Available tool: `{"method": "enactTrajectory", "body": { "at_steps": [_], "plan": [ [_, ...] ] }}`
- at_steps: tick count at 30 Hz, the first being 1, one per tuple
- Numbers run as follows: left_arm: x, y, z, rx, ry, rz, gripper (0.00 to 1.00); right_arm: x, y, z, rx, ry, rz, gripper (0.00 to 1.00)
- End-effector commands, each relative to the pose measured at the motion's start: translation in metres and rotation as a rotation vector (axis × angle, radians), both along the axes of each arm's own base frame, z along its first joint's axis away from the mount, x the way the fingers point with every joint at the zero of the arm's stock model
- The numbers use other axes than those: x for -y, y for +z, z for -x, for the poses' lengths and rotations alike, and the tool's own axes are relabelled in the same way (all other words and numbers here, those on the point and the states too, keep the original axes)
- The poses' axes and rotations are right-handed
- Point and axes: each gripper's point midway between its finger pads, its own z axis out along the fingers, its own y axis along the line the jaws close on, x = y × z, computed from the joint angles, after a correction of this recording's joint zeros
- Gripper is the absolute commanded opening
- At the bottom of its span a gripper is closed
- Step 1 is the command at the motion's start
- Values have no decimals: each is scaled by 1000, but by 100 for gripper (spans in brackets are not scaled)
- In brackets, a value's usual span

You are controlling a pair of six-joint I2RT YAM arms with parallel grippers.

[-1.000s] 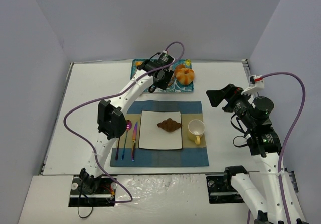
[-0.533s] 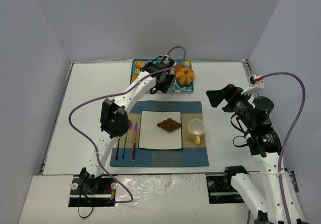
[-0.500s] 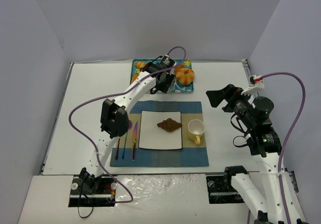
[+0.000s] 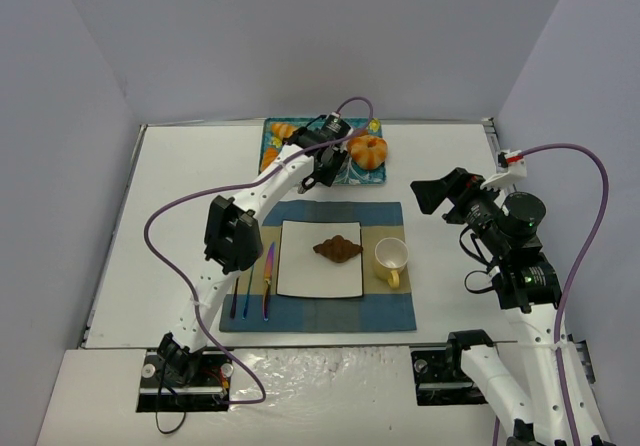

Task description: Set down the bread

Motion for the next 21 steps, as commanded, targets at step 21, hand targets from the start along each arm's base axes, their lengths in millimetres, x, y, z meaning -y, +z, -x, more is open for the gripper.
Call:
{"method": "enactTrajectory", "body": {
  "at_steps": [21],
  "plan": [
    [-16,137,17,243,14,101,23,0,21,-9,69,-1,14,100]
  ]
}}
